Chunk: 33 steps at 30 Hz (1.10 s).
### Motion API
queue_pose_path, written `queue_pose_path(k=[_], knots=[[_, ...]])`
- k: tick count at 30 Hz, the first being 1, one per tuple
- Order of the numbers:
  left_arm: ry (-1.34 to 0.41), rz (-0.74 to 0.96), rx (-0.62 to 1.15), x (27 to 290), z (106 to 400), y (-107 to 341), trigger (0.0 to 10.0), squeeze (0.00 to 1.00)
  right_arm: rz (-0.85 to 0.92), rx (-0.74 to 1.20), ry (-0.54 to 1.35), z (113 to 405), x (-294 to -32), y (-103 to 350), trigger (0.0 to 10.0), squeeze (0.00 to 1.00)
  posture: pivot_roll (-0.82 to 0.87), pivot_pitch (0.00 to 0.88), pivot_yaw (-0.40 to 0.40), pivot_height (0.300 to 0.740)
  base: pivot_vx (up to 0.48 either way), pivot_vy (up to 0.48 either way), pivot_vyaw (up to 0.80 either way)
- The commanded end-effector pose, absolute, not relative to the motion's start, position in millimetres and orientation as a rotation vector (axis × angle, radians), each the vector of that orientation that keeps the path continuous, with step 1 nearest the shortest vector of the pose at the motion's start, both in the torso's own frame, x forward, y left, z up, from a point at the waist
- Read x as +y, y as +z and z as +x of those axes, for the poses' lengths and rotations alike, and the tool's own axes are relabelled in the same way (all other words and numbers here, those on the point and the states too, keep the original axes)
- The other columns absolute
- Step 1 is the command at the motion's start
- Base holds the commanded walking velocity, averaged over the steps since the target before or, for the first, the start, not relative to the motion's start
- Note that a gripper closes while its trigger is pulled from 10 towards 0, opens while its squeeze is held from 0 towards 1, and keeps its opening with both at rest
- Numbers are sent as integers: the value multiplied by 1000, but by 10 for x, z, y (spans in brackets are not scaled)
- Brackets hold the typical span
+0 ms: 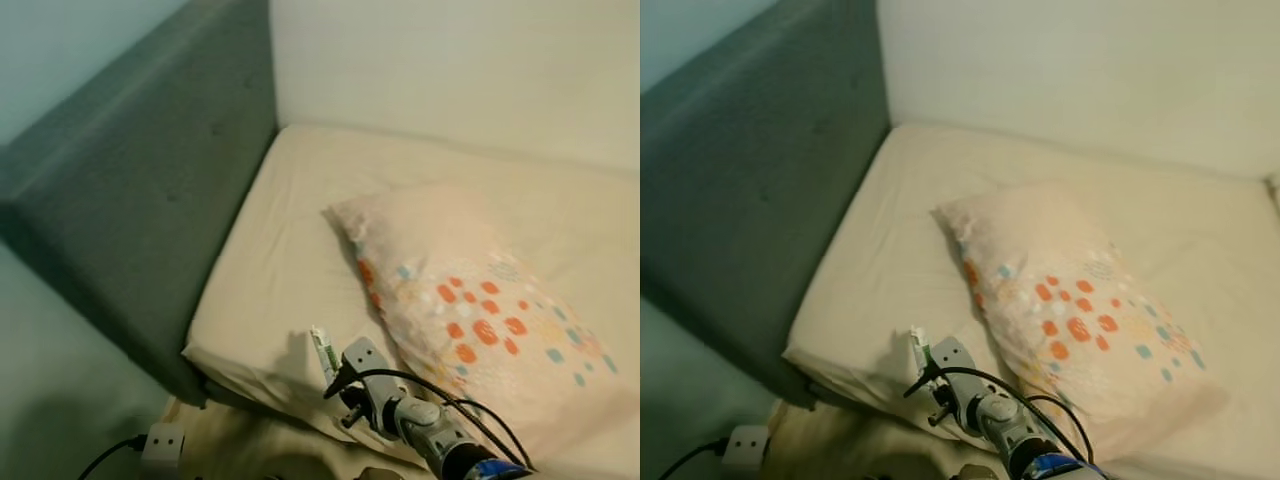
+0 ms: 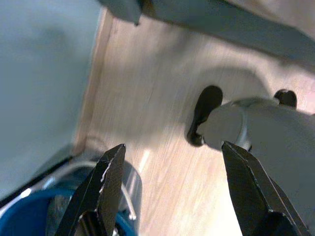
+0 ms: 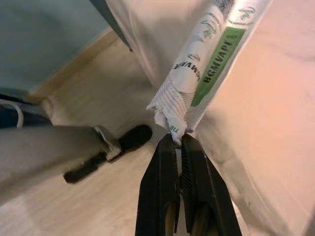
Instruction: Clean up the room
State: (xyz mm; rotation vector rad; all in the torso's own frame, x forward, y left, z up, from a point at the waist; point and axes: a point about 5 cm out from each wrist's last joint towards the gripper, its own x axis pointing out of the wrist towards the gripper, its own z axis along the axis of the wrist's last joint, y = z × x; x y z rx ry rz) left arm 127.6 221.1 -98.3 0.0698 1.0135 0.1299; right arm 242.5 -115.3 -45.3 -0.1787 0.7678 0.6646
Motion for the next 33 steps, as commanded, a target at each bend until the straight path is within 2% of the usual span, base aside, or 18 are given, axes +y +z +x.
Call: queue_pose_path(k=[1, 9, 26, 33], knots=[[137, 66, 1047, 2210, 1195, -1013, 10000, 0, -164, 814, 628, 2357, -1218, -514, 10000, 0, -3, 11, 21, 740, 0, 0, 794], [142, 43, 1051, 2186, 1194, -1020, 10000, 0, -135, 872, 564, 2276, -1369, -581, 10000, 0, 1, 8, 17, 740, 0, 0, 794], [130, 33, 1044, 2140, 1256, -1012, 10000, 0, -152, 859, 576, 2334, -1368, -542, 10000, 0, -2, 0, 4, 740, 0, 0, 794], [172, -6, 1049, 2142, 1239, -1019, 10000, 0, -167, 862, 544, 2360, -1399, -534, 10000, 0, 2, 0, 0, 740, 0, 0, 0]])
